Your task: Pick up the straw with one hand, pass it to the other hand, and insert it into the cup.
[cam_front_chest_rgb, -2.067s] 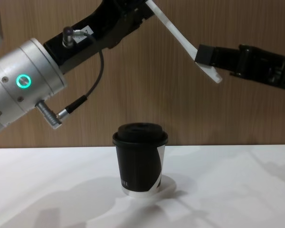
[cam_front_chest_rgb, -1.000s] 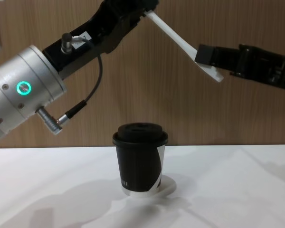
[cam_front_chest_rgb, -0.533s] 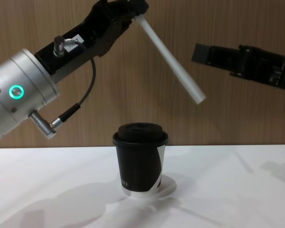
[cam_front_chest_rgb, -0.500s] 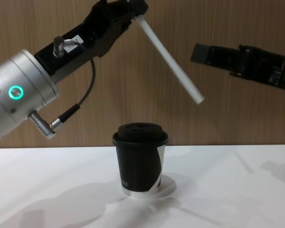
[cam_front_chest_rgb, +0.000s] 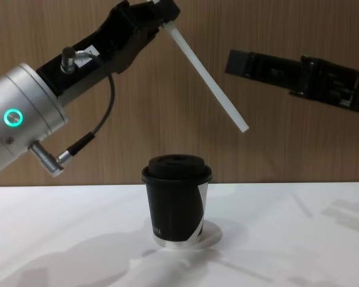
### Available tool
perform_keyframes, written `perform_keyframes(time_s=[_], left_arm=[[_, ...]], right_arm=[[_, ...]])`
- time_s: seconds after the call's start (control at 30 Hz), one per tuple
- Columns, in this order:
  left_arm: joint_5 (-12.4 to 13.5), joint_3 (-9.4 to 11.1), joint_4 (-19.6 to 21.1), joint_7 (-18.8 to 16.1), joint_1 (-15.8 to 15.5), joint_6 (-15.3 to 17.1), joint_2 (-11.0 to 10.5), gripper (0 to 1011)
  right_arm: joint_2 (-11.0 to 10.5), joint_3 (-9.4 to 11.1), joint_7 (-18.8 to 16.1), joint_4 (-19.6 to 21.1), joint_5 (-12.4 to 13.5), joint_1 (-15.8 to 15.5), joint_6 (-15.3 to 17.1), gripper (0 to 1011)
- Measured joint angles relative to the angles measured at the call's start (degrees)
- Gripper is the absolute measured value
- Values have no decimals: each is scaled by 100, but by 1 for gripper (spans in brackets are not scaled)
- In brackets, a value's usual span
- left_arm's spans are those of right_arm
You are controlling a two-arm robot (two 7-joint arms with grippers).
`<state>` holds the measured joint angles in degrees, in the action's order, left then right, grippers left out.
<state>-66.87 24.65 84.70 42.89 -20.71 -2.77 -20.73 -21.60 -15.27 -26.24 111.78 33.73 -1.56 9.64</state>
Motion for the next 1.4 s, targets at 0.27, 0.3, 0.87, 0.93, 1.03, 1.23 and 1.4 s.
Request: perform_keyframes(time_s=[0.27,0.3,0.87,0.93,1.03,1.23,1.4], left_arm=[[336,0,299,-336,5,-155,-173,5],[390,0,328,-384,3,-168,-192,5],[1453,32,874,-1364,-91,-117,-602,5],[1636,48,903,-1509,-114,-107,-635,6],[1907,82,915,-1704,-161,-108,-664,5],[2248,136,833,-1902,-234,-165,-645,5],[2403,167,710,-1996,-290,-206,-586,5]], right_arm=[[0,0,0,0,0,0,0,852],[0,0,0,0,0,0,0,866],[0,0,0,0,0,0,0,1001],[0,0,0,0,0,0,0,1001],[0,0,0,0,0,0,0,1001],[0,0,0,0,0,0,0,1001],[0,0,0,0,0,0,0,1001]])
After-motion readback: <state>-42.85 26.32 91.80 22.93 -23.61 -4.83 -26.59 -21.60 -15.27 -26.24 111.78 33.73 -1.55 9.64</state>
